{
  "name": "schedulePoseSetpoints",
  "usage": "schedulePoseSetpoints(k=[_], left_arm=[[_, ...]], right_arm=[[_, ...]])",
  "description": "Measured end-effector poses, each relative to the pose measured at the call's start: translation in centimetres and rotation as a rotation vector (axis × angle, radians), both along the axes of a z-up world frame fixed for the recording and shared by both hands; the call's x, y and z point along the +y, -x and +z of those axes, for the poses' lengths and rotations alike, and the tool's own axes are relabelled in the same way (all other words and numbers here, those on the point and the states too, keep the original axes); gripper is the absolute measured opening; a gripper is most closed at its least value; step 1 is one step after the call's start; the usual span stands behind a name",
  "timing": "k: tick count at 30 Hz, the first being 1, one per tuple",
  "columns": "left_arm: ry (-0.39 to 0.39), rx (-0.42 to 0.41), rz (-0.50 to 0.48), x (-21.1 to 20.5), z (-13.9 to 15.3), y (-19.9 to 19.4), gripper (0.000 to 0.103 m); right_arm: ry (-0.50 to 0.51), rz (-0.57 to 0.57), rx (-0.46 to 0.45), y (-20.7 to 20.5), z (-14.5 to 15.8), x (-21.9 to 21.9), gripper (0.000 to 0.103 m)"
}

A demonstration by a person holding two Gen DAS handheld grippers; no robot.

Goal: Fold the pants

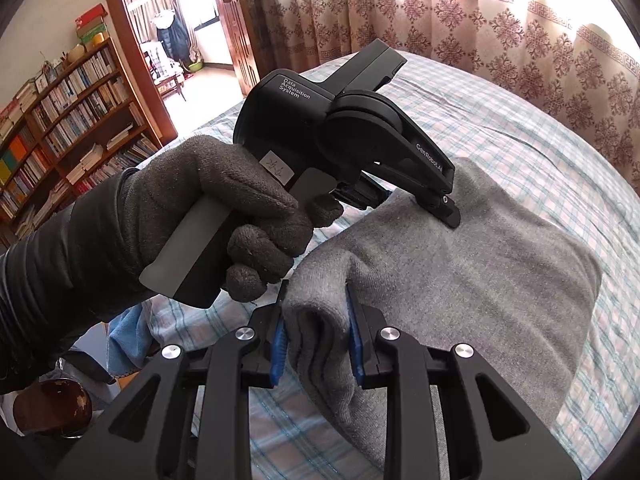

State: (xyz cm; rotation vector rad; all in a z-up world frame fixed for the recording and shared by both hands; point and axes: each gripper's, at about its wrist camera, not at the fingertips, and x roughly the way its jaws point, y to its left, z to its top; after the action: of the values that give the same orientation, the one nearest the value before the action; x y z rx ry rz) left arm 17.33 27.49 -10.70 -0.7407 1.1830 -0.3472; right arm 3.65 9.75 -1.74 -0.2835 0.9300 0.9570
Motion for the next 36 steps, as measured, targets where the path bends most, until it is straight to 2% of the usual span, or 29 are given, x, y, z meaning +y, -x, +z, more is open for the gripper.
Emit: schedulePoseSetpoints(k=[3, 7, 10, 13, 16, 21, 23, 27, 29, 32, 36], left_arm=[[-0.032, -0.008, -0.004, -0.3, 0.0, 0.3, 0.030], [-0.145, -0.031, -0.024, -1.2, 1.2, 0.8, 0.034], [-0.276, -0.049, -0.019, -1.6, 2.6, 1.5, 0.049], [-0.362, -0.052, 0.002, -1.5, 3.8, 2.5, 0.061], [-0.361, -0.047, 0.002, -1.5, 4.4, 3.6, 0.064], [-0.419, -0.025, 0.025, -1.8, 5.1, 6.4, 0.066], [-0.441, -0.047, 0.028, -2.4, 5.8, 7.7, 0.066], [-0.455, -0.128, -0.002, -5.0, 7.5, 10.0, 0.066], [-0.465, -0.177, -0.033, -7.0, 8.2, 10.8, 0.066], [-0.535, -0.242, -0.097, -10.1, 8.2, 11.5, 0.066], [-0.575, -0.202, -0.121, -10.8, 5.4, 11.2, 0.066]], right_arm=[[-0.034, 0.005, 0.031, -0.6, 0.2, -0.8, 0.042], [-0.099, -0.034, 0.002, -0.9, 2.0, -4.2, 0.043], [-0.110, -0.109, -0.021, -1.0, 2.8, -8.1, 0.043], [-0.096, -0.220, -0.028, -1.2, 2.9, -12.5, 0.043], [-0.125, -0.296, 0.020, -1.4, 2.5, -16.1, 0.043], [-0.032, -0.342, 0.011, -0.3, 0.5, -18.3, 0.043], [-0.010, -0.364, 0.033, -0.1, -0.5, -19.1, 0.043], [-0.032, -0.385, 0.075, 0.3, -1.0, -20.4, 0.043], [-0.058, -0.381, 0.089, 0.3, -1.0, -20.4, 0.043], [-0.090, -0.350, 0.100, 0.4, -1.3, -19.6, 0.042], [-0.043, -0.246, 0.229, 0.6, -4.2, -17.4, 0.040]])
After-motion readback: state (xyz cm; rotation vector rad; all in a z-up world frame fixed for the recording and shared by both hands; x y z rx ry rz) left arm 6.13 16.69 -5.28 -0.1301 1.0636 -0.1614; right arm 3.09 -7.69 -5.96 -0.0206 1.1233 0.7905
